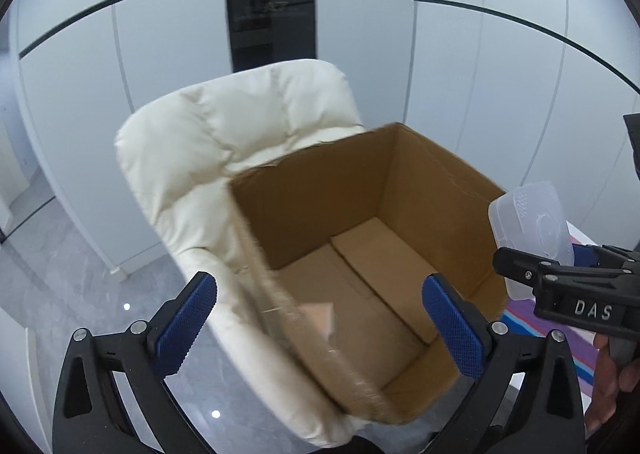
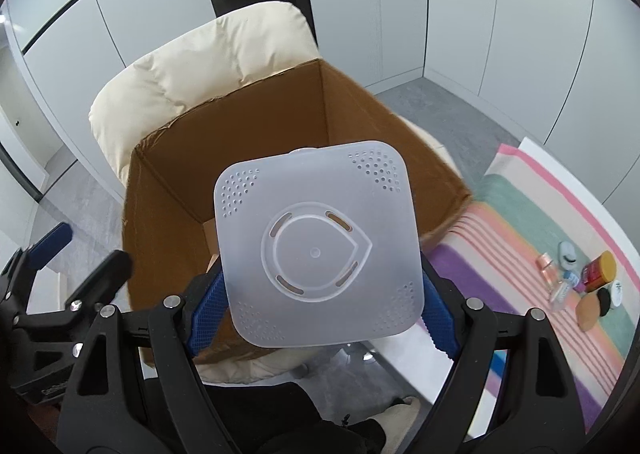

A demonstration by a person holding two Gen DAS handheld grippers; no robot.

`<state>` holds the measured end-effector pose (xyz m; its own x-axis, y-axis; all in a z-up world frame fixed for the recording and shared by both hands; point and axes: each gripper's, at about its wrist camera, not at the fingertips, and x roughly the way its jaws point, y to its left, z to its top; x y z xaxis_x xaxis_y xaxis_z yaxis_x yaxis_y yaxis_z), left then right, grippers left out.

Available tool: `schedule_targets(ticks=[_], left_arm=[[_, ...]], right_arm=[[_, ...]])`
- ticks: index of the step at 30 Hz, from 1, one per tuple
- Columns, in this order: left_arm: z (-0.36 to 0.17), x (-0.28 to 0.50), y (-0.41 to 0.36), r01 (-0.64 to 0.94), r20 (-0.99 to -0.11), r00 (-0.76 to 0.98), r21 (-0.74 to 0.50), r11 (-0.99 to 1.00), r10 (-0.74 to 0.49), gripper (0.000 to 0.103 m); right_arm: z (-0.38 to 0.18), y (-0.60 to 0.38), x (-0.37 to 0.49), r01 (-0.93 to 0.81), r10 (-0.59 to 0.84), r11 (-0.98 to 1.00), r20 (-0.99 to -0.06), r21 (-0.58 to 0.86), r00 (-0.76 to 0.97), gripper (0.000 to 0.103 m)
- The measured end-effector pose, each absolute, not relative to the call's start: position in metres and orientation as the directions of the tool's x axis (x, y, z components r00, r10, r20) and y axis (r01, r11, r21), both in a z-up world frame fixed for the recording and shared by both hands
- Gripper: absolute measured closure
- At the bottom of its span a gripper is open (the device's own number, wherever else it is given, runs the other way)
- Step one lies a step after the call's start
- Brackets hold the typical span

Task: Organize objects
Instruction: 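Open the left tool over the cardboard box while the right tool releases the white case inside, then withdraw both tools from the cardboard box back toward the blanket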

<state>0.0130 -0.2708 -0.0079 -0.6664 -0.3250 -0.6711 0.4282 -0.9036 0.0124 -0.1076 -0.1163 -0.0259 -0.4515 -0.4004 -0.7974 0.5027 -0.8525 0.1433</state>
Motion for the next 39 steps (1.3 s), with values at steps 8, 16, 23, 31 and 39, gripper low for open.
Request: schedule_targets(ticks=[8, 16, 23, 31, 39], left_arm=[[-0.012, 0.037, -0.309, 0.514, -0.699, -0.623, -0.029, -0.857, -0.350, 0.000], [-0.016, 0.055, -0.335, 0.567, -0.710, -0.597, -0.043, -0.822, -0.375, 0.000], [-0.018, 0.056, -0.345, 0.587, -0.716, -0.582, -0.043, -0.808, -0.385, 0.000], [-0.013, 0.046, -0.338, 0.587, -0.697, -0.590, -0.025, -0.809, -0.407, 0.000], [-0.011, 0.024, -0.323, 0.568, -0.697, -0.599, -0.023, -0.823, -0.394, 0.000]], right_arm=[[-0.032, -0.163, -0.098, 0.563, -0.427, -0.813, -0.809, 0.148, -0.404, 0.018], [-0.044, -0.202, -0.094, 0.593, -0.431, -0.793, -0.814, 0.136, -0.389, 0.017], [-0.039, -0.204, -0.089, 0.587, -0.430, -0.801, -0.797, 0.120, -0.423, 0.001], [-0.032, -0.191, -0.091, 0.584, -0.411, -0.808, -0.785, 0.078, -0.464, 0.001], [-0.031, -0.165, -0.100, 0.571, -0.407, -0.818, -0.777, 0.076, -0.480, 0.001]])
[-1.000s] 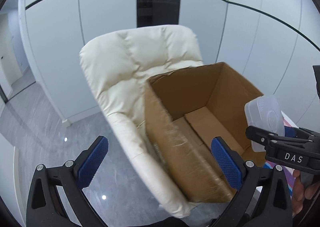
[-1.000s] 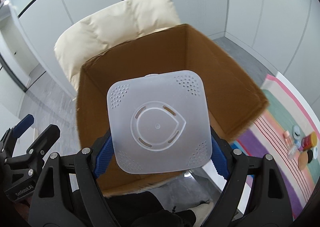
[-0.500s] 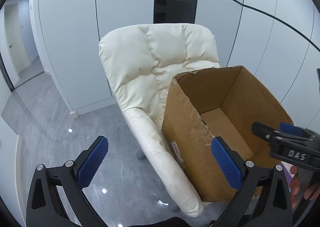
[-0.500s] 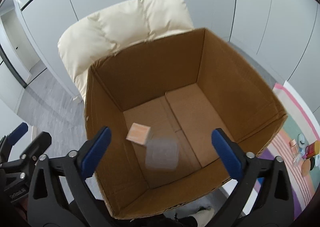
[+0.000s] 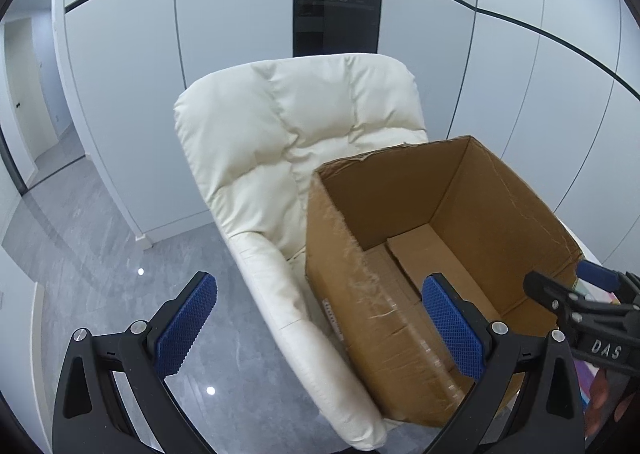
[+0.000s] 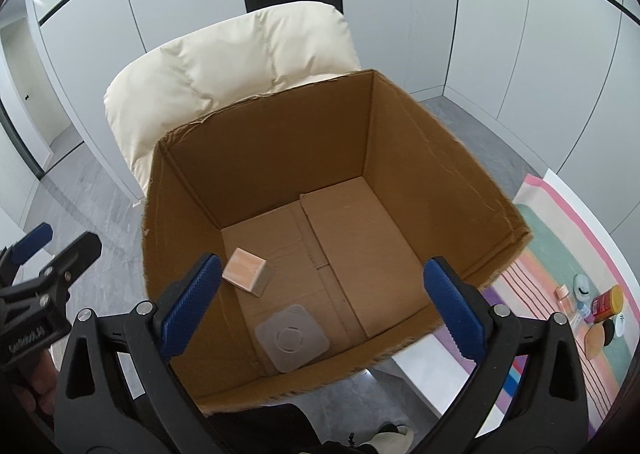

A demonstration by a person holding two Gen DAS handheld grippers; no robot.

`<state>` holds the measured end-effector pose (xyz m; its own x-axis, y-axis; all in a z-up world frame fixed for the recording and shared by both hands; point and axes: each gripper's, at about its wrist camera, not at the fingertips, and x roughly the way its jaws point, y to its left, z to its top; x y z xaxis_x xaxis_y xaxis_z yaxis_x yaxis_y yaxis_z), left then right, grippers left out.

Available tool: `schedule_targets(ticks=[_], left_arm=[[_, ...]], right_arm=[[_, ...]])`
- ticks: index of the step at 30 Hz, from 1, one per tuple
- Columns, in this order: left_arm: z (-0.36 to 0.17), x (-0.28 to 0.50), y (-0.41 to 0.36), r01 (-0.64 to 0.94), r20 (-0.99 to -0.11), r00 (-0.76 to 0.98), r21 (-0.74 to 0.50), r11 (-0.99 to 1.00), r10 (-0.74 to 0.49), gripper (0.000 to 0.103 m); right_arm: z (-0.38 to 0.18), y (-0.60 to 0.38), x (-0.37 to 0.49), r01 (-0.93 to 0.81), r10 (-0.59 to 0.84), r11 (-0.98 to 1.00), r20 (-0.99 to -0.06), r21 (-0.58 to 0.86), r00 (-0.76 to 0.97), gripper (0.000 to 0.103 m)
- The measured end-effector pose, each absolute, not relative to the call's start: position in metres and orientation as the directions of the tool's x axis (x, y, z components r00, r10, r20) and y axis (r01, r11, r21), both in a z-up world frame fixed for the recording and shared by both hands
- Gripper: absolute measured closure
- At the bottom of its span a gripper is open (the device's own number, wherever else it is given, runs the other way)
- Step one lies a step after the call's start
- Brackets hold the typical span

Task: Organize objects
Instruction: 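Withdraw both tools from the cardboard box back toward the blanket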

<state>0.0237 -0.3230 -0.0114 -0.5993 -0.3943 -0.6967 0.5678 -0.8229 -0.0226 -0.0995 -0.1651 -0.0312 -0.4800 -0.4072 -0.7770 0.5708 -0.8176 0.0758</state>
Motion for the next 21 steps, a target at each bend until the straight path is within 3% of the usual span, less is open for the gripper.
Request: schedule_targets(ticks=[21], left_arm=[[-0.012, -0.047, -0.236, 0.415, -0.697, -0.657, -0.014, -0.910, -0.289, 0.000]], right_arm=[[-0.033, -0.050, -0.134, 0.426, -0.326, -0.901, -0.782, 0.086, -0.532, 0.001]])
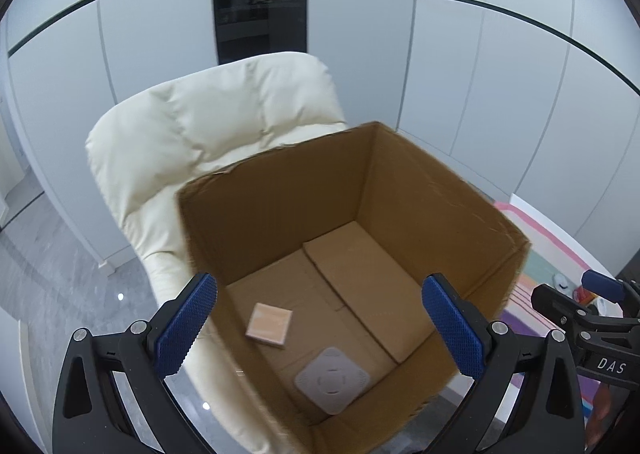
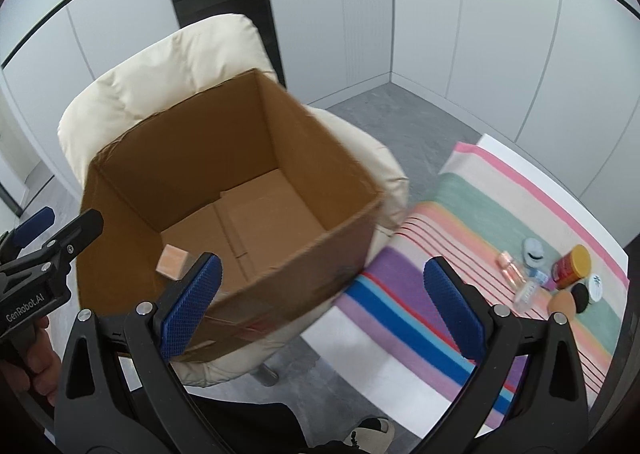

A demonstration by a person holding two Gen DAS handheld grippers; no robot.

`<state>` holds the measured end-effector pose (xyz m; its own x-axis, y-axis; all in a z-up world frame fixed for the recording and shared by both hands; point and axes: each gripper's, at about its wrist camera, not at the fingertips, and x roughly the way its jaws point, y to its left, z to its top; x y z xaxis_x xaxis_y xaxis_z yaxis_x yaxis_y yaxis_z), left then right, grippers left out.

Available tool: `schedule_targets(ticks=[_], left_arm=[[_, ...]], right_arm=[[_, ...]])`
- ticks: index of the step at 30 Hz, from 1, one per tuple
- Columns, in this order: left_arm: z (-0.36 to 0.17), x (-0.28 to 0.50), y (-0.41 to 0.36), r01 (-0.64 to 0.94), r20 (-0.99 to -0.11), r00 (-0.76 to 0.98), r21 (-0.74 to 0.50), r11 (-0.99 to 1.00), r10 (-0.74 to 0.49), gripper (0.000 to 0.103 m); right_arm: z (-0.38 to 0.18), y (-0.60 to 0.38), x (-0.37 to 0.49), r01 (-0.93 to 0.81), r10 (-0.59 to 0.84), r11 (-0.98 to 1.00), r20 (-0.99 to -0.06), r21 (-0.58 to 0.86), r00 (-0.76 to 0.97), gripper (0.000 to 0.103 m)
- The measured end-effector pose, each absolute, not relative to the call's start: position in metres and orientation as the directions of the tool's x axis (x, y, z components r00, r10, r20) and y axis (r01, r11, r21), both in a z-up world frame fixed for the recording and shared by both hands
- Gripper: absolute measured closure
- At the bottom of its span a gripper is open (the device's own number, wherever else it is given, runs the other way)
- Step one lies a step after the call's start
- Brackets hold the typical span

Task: Organize objects
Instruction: 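Withdraw both tools from the cardboard box back toward the blanket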

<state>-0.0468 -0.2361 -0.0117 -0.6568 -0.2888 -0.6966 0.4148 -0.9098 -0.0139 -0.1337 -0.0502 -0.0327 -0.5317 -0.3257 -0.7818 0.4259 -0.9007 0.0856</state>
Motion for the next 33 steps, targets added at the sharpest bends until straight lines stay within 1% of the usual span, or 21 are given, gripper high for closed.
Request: schedule_targets(ticks=[17, 33], left_arm=[[-0.011, -0.079, -0.185, 0.334, -0.699, -0.677, -0.012, -0.943, -0.231, 0.000], [-0.012, -0.105, -0.117, 0.222, -0.707, -0.691, -0.005, -0.975, -0.154, 0.000]], right_arm=[[-0.034, 0.012, -0.142, 0.341, -0.265, -0.937, -0.785, 0.073, -0.561, 0.001], [-0.034, 0.094, -0.146, 0.204, -0.194, -0.975, -0.785, 0.089, -0.588, 0.001]])
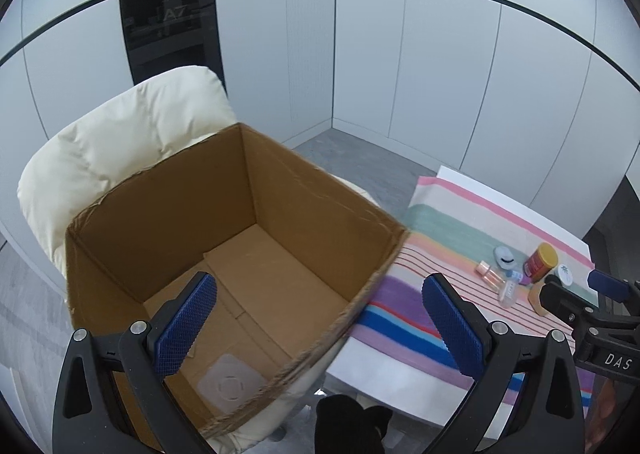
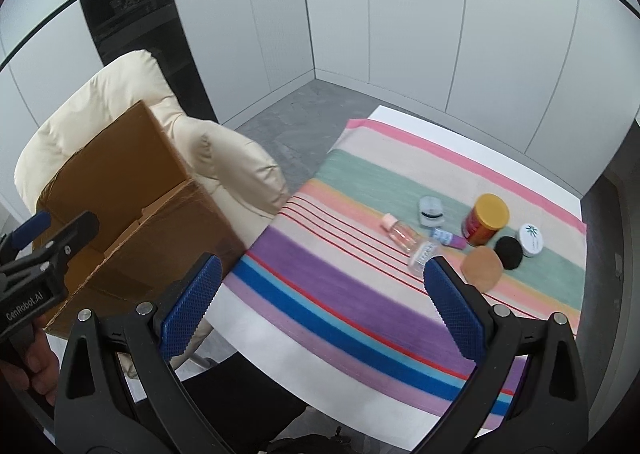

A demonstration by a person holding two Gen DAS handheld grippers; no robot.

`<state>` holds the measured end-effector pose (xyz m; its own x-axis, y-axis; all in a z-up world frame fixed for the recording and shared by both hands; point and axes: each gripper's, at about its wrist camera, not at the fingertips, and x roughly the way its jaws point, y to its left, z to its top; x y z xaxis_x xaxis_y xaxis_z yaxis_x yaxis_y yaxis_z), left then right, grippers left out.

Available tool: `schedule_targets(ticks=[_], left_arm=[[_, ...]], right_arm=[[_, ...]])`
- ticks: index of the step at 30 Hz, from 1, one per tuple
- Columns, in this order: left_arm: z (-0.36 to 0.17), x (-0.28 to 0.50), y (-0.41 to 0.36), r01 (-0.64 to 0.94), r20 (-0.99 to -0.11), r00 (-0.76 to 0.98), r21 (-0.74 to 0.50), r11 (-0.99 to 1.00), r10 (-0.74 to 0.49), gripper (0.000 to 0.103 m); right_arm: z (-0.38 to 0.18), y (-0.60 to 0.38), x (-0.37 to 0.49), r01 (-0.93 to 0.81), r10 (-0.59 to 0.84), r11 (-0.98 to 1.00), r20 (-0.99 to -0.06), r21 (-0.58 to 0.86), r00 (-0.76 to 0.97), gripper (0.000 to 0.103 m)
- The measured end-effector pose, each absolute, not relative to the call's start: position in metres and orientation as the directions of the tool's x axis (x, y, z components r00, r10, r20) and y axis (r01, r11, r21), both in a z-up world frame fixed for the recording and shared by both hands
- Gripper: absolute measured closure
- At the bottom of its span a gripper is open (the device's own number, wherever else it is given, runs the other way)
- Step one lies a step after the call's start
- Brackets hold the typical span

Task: Organize objects
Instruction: 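Withdraw both tools from the cardboard box back toward the blanket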

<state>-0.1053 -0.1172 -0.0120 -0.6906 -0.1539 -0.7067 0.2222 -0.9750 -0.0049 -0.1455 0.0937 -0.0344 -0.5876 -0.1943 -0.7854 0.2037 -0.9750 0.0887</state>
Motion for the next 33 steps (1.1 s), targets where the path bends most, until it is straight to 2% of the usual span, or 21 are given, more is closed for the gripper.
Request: schedule_targets(ticks=[17, 33], left_arm=[[-0.014, -0.126, -0.081, 0.168, -0.720, -0.687, -0.026, -0.985, -0.098, 0.000], [-0.019, -0.141, 0.002, 0.034, -0.730, -0.683, -0.012, -0.999, -0.014, 0.000]], right_arm=[[-0.036, 0.143, -0.141, 0.134, -0.140, -0.988, -0.794, 0.075, -0.592, 0.001], [-0.035, 0.217, -0.124, 0.026, -0.062, -0.998, -0.793, 0.058, -0.606, 0.001]])
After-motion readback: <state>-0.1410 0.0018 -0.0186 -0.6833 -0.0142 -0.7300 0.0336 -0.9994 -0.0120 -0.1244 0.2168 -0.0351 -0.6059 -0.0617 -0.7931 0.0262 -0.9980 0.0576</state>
